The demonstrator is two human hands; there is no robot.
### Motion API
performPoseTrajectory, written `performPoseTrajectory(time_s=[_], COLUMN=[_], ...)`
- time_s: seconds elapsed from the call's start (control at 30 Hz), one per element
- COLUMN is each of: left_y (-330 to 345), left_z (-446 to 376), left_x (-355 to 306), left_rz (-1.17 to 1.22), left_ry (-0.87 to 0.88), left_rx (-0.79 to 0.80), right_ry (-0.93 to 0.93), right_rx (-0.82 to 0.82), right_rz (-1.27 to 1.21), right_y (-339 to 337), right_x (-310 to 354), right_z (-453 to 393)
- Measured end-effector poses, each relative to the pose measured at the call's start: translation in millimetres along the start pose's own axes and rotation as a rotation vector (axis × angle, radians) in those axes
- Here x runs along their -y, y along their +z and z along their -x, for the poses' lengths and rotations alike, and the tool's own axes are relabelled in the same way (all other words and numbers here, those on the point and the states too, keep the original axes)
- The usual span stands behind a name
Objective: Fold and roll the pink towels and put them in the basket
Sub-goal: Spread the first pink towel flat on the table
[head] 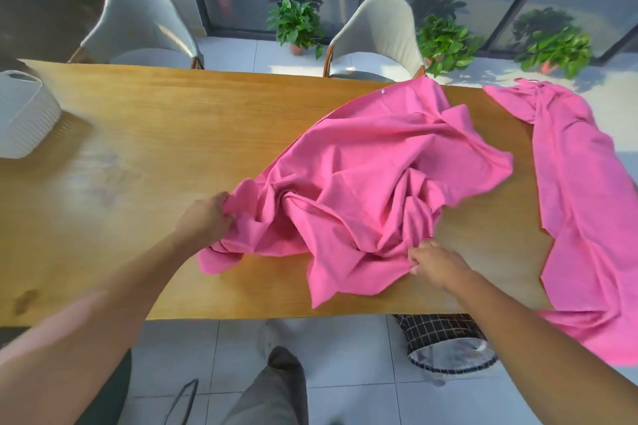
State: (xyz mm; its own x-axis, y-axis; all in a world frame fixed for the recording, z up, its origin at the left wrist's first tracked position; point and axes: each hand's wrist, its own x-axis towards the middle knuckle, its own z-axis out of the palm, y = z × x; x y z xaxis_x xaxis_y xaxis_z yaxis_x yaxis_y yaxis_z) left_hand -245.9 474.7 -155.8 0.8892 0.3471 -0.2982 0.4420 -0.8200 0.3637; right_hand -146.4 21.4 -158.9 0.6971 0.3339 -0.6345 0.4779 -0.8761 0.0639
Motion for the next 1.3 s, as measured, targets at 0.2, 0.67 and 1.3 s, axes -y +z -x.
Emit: performPoseTrajectory(time_s=[0.2, 0.67, 1.3], left_y=[-7.4, 39.8, 58.1], left_z=[55.2, 126.9, -96.9], left_x=[-4.7, -29.9, -194.2], left_rz=[-0.157, -0.158, 0.01], left_ry=[-0.012, -0.051, 0.317], left_rx=[0.245, 0.21, 0.333], right_ry=[0.101, 0.146, 0.294], right_rx=[0.159, -0.028, -0.411], right_rz=[0.13, 0.032, -0.37], right_y=[6.7, 68.2, 2.8], right_x=[-70.1, -72.9, -65.2], right_z=[84.8, 122.8, -22.6])
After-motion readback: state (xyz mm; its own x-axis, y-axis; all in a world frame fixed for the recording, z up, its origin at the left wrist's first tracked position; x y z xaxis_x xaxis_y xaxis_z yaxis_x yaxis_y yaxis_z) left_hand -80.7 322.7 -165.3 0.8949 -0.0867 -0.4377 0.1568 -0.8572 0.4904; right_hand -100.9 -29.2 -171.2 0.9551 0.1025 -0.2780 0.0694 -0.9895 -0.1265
